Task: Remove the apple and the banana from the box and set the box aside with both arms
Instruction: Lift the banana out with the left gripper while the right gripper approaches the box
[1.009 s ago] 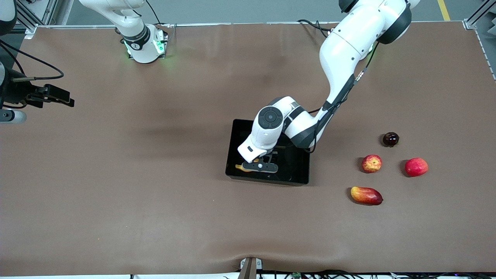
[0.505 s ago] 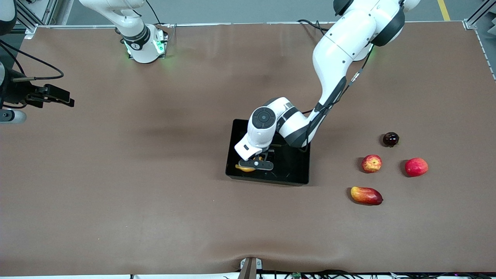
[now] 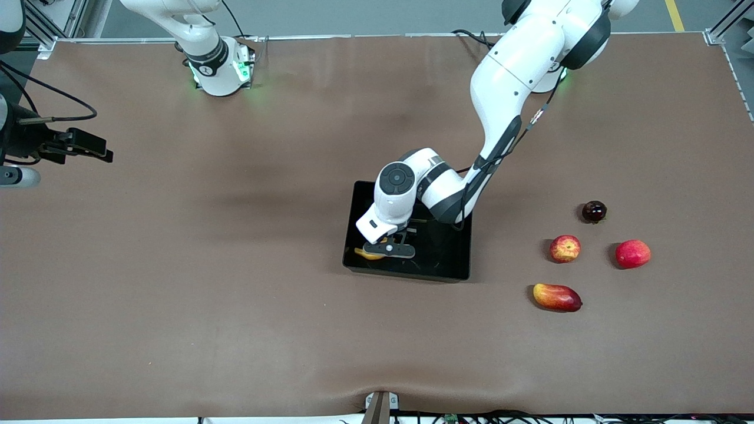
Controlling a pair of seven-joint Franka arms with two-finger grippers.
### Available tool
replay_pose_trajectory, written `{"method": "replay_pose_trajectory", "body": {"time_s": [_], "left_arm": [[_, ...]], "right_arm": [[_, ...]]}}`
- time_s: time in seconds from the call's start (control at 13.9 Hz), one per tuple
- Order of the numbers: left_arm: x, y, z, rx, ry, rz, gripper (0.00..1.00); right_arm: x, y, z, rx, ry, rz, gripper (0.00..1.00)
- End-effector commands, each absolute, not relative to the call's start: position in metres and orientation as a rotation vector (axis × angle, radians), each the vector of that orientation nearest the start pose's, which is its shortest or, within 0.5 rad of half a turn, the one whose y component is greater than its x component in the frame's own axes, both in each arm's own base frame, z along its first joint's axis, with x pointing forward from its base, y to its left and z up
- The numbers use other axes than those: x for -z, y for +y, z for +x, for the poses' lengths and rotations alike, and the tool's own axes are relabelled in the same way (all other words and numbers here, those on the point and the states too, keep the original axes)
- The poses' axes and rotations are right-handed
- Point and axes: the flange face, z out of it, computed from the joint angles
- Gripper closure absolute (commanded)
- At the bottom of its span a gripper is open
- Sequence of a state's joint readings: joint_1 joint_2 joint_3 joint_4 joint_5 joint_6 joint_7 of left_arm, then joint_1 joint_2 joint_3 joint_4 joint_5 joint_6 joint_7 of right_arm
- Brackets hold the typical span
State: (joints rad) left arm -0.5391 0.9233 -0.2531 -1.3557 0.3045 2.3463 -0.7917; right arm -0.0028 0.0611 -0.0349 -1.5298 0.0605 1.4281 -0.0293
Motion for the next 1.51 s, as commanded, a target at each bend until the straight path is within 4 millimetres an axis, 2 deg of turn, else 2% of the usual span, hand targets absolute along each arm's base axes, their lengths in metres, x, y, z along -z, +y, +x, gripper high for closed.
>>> {"method": "replay_pose_trajectory", "body": {"time_s": [0.0, 0.22, 0.29, 0.5, 0.65, 0.72, 0.79, 0.94, 1.01, 1.15, 1.23, 1.44], "left_arm": [[-0.19, -0.496, 0.563, 0.198, 0.136, -3.184, 1.0], [-0.218, -0.494, 0.571, 0.242, 0.118, -3.196, 1.0], [-0.235, -0.494, 0.573, 0.265, 0.108, -3.203, 1.0], [-0.292, -0.486, 0.576, 0.284, 0.083, -3.176, 1.0], [-0.339, -0.466, 0.581, 0.267, 0.044, -3.128, 1.0], [-0.362, -0.448, 0.591, 0.287, 0.005, -3.121, 1.0], [-0.384, -0.42, 0.604, 0.291, -0.011, -3.112, 1.0], [-0.403, -0.364, 0.624, 0.184, 0.063, -3.086, 1.0], [-0.409, -0.325, 0.641, 0.143, 0.089, -3.089, 1.0], [-0.409, -0.258, 0.665, 0.075, 0.124, -3.073, 1.0], [-0.405, -0.223, 0.677, 0.055, 0.083, -3.069, 1.0], [-0.386, -0.118, 0.708, 0.041, -0.062, -3.052, 1.0]], "right_arm": [[-0.6, -0.014, 0.554, -0.247, 0.032, -3.05, 0.0], [-0.6, -0.012, 0.554, -0.247, 0.028, -3.05, 0.0], [-0.6, -0.012, 0.554, -0.245, 0.028, -3.051, 0.0], [-0.602, -0.008, 0.555, -0.234, 0.018, -3.051, 0.0], [-0.605, 0.001, 0.556, -0.214, 0.007, -3.03, 0.0], [-0.606, 0.005, 0.559, -0.18, 0.03, -3.01, 0.0], [-0.603, 0.019, 0.562, -0.17, 0.043, -2.997, 0.0], [-0.591, 0.062, 0.573, -0.16, 0.099, -2.999, 0.0], [-0.583, 0.094, 0.576, -0.159, 0.16, -3.003, 0.0], [-0.561, 0.142, 0.582, -0.173, 0.161, -3.011, 0.0], [-0.545, 0.164, 0.588, -0.163, 0.124, -3.013, 0.0], [-0.481, 0.216, 0.612, -0.166, 0.08, -2.948, 0.0]]}}
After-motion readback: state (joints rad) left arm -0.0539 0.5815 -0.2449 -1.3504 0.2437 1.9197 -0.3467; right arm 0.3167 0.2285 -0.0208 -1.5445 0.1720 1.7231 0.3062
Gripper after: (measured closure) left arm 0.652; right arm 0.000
